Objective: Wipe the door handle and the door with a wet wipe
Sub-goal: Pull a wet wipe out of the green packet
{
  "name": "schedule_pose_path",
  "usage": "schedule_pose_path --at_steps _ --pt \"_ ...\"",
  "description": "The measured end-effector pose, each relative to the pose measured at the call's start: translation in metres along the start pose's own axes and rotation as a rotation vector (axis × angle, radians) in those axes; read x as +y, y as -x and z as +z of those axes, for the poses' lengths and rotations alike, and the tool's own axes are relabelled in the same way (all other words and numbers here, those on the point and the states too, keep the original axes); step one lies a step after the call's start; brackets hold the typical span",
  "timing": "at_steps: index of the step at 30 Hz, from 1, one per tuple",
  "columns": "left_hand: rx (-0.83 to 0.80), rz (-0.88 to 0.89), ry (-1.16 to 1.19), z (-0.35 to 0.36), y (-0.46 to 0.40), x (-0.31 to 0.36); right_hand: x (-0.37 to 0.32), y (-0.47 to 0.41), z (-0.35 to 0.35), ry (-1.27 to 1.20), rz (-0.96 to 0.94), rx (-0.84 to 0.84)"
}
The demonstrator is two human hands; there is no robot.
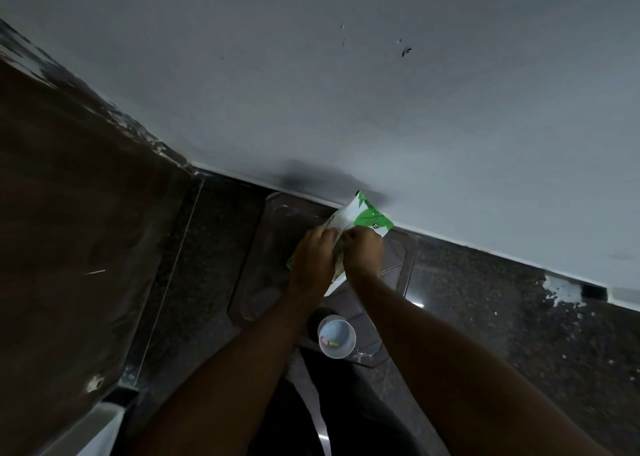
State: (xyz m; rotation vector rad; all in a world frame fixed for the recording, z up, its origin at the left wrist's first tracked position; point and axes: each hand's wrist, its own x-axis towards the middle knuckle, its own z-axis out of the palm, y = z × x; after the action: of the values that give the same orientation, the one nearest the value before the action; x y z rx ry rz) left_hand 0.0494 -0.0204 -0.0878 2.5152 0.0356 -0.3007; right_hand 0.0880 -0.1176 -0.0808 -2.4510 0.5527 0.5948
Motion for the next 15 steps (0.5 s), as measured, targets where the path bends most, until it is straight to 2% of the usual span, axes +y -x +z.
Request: schedule_pose_path --at_steps 4,8,11,15 --pt "0.024 -0.134 0.169 0.005 -0.004 0.000 0.008 -0.004 0.007 0.136 -0.116 -0.042" --pt "0.044 -0.123 0.183 0.006 -0.003 0.000 0.013 -0.006 0.009 0.187 -0.204 -0.047" --pt "0.044 -0.126 0.118 0.007 -0.001 -0.004 0.015 -0.008 0.005 0.132 -0.167 -0.067" --pt "0.082 -0.115 0.076 0.005 0.003 -0.007 0.018 0.007 -0.011 -0.035 -0.124 -0.007"
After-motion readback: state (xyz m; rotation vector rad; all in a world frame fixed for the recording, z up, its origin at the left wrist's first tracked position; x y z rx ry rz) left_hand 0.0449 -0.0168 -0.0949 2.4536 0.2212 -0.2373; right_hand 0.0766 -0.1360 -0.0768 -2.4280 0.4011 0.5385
